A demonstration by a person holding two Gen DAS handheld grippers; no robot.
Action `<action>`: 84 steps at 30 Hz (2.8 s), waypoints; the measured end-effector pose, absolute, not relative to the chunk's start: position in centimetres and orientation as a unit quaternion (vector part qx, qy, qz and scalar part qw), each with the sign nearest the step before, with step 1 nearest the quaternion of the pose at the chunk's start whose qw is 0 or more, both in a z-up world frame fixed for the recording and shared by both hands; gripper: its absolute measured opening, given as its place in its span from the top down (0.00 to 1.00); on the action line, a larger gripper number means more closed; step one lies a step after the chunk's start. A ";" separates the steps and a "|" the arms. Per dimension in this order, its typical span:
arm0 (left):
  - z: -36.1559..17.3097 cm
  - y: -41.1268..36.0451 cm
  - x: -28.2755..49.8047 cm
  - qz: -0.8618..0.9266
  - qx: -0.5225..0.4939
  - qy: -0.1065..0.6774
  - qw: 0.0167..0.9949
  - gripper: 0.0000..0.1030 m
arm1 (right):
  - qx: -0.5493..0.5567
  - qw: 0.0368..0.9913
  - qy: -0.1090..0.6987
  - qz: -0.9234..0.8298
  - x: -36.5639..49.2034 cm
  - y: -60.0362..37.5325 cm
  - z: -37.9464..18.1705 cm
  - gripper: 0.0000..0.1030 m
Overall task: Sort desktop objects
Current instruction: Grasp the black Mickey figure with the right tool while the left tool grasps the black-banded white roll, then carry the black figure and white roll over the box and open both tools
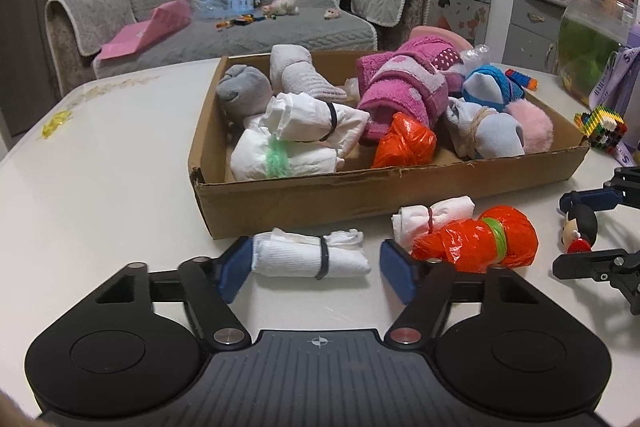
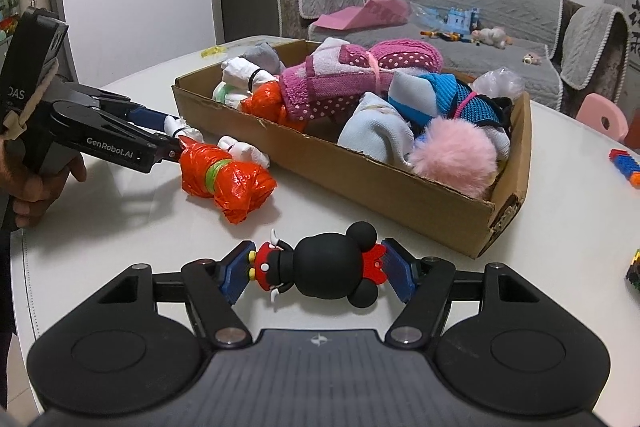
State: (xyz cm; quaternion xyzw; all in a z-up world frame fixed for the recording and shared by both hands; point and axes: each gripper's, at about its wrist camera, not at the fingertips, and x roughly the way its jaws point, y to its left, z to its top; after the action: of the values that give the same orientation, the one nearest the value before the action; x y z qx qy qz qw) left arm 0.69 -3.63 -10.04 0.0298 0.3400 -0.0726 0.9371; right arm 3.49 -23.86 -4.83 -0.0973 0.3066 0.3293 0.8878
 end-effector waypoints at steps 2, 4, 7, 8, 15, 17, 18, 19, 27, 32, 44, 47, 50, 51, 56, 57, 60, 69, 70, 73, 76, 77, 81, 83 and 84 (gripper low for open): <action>-9.9 -3.4 0.7 -0.072 0.028 0.340 0.937 0.39 | -0.095 0.888 0.307 0.328 3.5 -23.9 -4.8 0.37; -9.8 -3.3 0.7 -0.070 0.026 0.341 0.937 0.42 | -0.094 0.889 0.307 0.327 3.4 -23.8 -4.8 0.37; -9.7 -3.2 0.4 -0.067 0.027 0.343 0.937 0.43 | -0.091 0.890 0.307 0.325 3.3 -23.9 -4.8 0.37; -9.7 -3.2 0.2 -0.067 0.027 0.343 0.936 0.43 | -0.090 0.890 0.308 0.325 3.3 -23.8 -4.8 0.37; -9.3 -2.3 -1.7 -0.065 0.025 0.354 0.933 0.44 | -0.082 0.893 0.306 0.320 2.9 -24.2 -4.8 0.37; -9.0 -1.9 -2.5 -0.064 0.028 0.353 0.933 0.44 | -0.079 0.893 0.307 0.320 2.7 -24.4 -4.8 0.37; -8.7 -1.7 -2.9 -0.063 0.028 0.351 0.934 0.44 | -0.078 0.894 0.307 0.317 2.6 -24.6 -4.8 0.37; -8.3 -1.4 -3.3 -0.062 0.026 0.347 0.935 0.44 | -0.077 0.895 0.306 0.315 2.5 -24.8 -4.7 0.37; -4.4 -0.1 -6.3 -0.069 0.041 0.315 0.946 0.44 | -0.020 0.909 0.288 0.302 1.4 -27.4 -3.0 0.37; -1.1 0.4 -7.4 -0.078 0.052 0.288 0.953 0.44 | -0.010 0.915 0.277 0.293 1.2 -28.5 -1.2 0.37; 6.7 -0.3 -3.1 -0.088 0.066 0.222 0.969 0.44 | 0.005 0.934 0.205 0.293 3.3 -29.7 7.5 0.37; 7.8 -1.3 -1.4 -0.100 0.069 0.218 0.968 0.44 | -0.003 0.934 0.194 0.299 4.7 -28.8 9.3 0.37; 8.5 -2.3 0.6 -0.112 0.065 0.220 0.967 0.44 | -0.010 0.934 0.190 0.303 6.6 -27.7 10.3 0.37; 8.7 -2.5 1.3 -0.116 0.060 0.223 0.966 0.44 | -0.011 0.934 0.190 0.303 7.4 -27.3 10.7 0.37; 9.0 -3.7 5.0 -0.125 0.058 0.234 0.962 0.44 | -0.014 0.930 0.202 0.306 10.9 -25.8 11.5 0.37; 9.0 -3.9 5.7 -0.125 0.061 0.236 0.962 0.44 | -0.016 0.930 0.204 0.306 11.4 -25.4 11.5 0.37; 8.6 -4.5 7.8 -0.130 0.063 0.247 0.958 0.44 | -0.018 0.927 0.214 0.306 13.1 -24.7 11.6 0.37; 5.4 -4.9 12.6 -0.129 0.067 0.289 0.946 0.44 | -0.026 0.916 0.253 0.310 16.5 -23.0 10.1 0.37; 4.9 -4.8 13.1 -0.127 0.066 0.296 0.944 0.44 | -0.028 0.915 0.258 0.310 16.8 -22.8 10.0 0.37; 3.4 -4.4 14.8 -0.117 0.064 0.316 0.939 0.44 | -0.028 0.909 0.275 0.313 17.8 -21.9 9.2 0.37; 1.8 -3.7 16.4 -0.110 0.059 0.333 0.934 0.43 | -0.032 0.904 0.287 0.316 18.3 -21.1 8.4 0.37; 1.3 -3.5 16.7 -0.108 0.059 0.336 0.934 0.44 | -0.034 0.902 0.292 0.316 18.5 -20.8 8.2 0.37; -0.1 -2.7 17.8 -0.102 0.046 0.349 0.930 0.43 | -0.039 0.896 0.308 0.318 19.1 -19.7 7.2 0.37; -0.9 -2.2 18.4 -0.100 0.033 0.356 0.929 0.43 | -0.041 0.892 0.317 0.319 19.4 -19.3 6.8 0.37; -1.2 -2.0 18.6 -0.098 0.026 0.359 0.928 0.43 | -0.042 0.891 0.321 0.318 19.6 -19.1 6.5 0.37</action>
State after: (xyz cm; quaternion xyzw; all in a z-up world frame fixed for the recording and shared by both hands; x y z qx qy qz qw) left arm 18.64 -2.03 -1.15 0.0263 0.3587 -0.0983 0.9279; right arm 19.62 -19.07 6.52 -0.0423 0.3208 0.3181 0.8912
